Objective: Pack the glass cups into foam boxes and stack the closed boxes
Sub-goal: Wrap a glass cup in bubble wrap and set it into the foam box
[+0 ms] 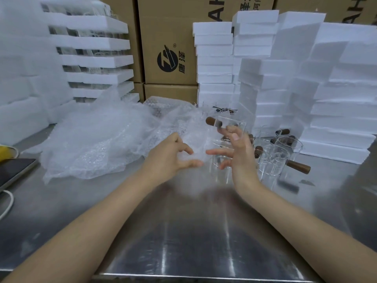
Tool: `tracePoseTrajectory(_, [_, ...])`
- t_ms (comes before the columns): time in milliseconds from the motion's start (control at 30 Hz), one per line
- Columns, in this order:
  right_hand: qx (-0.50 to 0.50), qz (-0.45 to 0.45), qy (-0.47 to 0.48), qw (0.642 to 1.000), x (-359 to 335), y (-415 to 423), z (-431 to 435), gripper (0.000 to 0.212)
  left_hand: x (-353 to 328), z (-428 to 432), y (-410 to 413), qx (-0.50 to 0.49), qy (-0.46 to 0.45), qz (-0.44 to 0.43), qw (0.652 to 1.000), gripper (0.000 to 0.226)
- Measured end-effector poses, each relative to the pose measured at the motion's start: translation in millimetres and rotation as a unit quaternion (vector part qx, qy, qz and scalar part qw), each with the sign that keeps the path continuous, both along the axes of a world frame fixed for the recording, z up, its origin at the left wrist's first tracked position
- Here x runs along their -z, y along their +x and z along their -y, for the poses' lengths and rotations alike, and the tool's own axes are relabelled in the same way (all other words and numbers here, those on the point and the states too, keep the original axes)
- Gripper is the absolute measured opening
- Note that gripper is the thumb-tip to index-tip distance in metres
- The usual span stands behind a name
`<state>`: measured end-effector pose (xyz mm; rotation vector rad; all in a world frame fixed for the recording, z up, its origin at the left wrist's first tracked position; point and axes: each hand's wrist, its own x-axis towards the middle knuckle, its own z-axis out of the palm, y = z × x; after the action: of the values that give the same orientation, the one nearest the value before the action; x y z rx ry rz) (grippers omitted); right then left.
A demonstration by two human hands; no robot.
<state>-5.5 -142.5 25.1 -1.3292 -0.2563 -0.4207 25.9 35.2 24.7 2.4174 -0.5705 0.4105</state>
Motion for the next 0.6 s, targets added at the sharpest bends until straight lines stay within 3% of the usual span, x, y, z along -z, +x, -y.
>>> tracePoseTrajectory(67, [0.005,-0.001,-0.017,1.000,1.5,-0.4,-0.4,0.034,-1.0,0.7,-3.0,-0.023,0.004,0.043,0.999,0.069])
tracePoseTrajectory(100, [0.002,-0.004,-0.014,1.000,2.0,-0.6,-0.6,0.034,-0.6,-0.2,-2.9,-0.042,0.014,0.066,0.997,0.063])
tracePoseTrajectory(200, [-0.003,-0.017,0.005,1.000,3.6,0.3,-0.2,0.034,0.1,-6.4,3.0,-0.067,0.065,0.083,0.992,0.018])
tracePoseTrajectory(300, [-0.008,-0.019,0.028,0.999,6.7,4.6,1.4,0.022,-4.9,-12.3,6.8,-0.071,0.021,0.064,0.995,0.020])
tracePoseTrajectory(433, [0.007,-0.036,0.035,0.999,5.3,8.7,0.8,0.039,-29.0,-20.5,-4.2,-0.101,-0.081,0.259,0.957,0.019])
tracePoseTrajectory(500, [0.011,-0.025,0.027,0.999,6.4,10.1,0.8,0.023,-40.8,-27.4,-9.3,-0.103,-0.108,0.355,0.923,0.023])
tracePoseTrajectory(600, [0.011,-0.001,-0.008,1.000,8.9,7.9,0.9,0.017,-52.0,-46.3,-6.2,-0.143,-0.081,0.449,0.878,0.035])
